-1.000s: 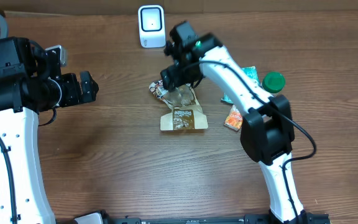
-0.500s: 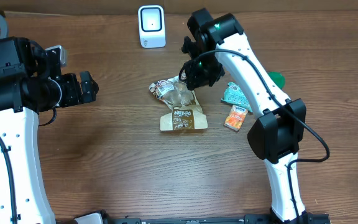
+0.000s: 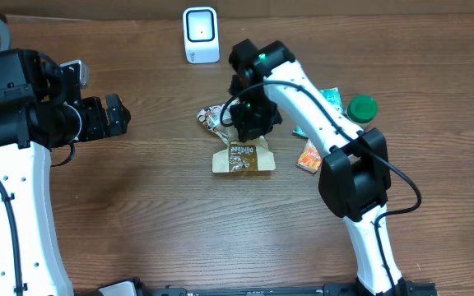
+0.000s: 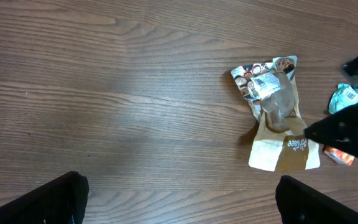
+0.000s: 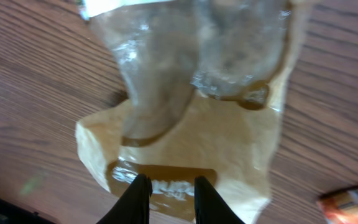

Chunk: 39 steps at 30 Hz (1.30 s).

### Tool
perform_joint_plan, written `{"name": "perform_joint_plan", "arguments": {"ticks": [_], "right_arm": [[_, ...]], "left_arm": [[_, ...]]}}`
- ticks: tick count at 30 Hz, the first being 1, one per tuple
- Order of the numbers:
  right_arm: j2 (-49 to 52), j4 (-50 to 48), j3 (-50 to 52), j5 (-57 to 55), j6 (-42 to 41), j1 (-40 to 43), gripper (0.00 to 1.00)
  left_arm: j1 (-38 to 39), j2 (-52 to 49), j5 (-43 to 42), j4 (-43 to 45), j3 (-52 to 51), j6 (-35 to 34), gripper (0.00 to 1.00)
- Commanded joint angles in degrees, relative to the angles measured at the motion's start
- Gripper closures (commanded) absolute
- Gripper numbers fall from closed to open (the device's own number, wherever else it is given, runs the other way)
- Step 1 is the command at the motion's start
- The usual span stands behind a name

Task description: Scan the item barcode

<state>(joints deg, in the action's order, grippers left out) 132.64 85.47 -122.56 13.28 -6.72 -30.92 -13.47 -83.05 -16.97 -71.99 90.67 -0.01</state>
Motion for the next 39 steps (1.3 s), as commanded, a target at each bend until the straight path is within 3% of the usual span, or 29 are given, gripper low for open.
{"name": "perform_joint_plan", "arguments": {"ticks": [1, 14, 21, 30, 32, 35, 39], "right_arm": [[-0.8, -2.9, 2.7, 0.2, -3.6, -1.9, 0.77], [-0.8, -18.7, 21.4, 0.4, -8.5, -2.9, 0.72], [-0.8, -20.5, 20.8, 2.1, -6.9, -2.9, 0.51], [-4.4, -11.2, 7.8, 2.6, -0.3, -0.3, 0.41], [-5.7, -7.6, 4.2, 1.5, -0.3, 1.0, 0.41], [-8.2, -1.0, -0.3, 1.2, -1.2, 4.3, 0.32], [-11.2, 2.9, -0.9, 1.3, -1.8, 9.5, 0.31]], "left_arm": [[0.4, 0.1, -0.5, 0.0, 0.2, -0.4, 0.01], [0.4, 0.1, -0.5, 0.0, 0.2, -0.4, 0.0], [0.4, 0.1, -0.5, 0.0, 0.2, -0.4, 0.0], [0.4, 0.1, -0.5, 0.0, 0.2, -0.4, 0.0], [0.4, 0.1, -0.5, 0.0, 0.2, -0.4, 0.0], [0.4, 0.1, -0.5, 0.0, 0.2, -0.4, 0.0], [0.4, 0.1, -0.5, 0.0, 0.2, -0.4, 0.0]]}}
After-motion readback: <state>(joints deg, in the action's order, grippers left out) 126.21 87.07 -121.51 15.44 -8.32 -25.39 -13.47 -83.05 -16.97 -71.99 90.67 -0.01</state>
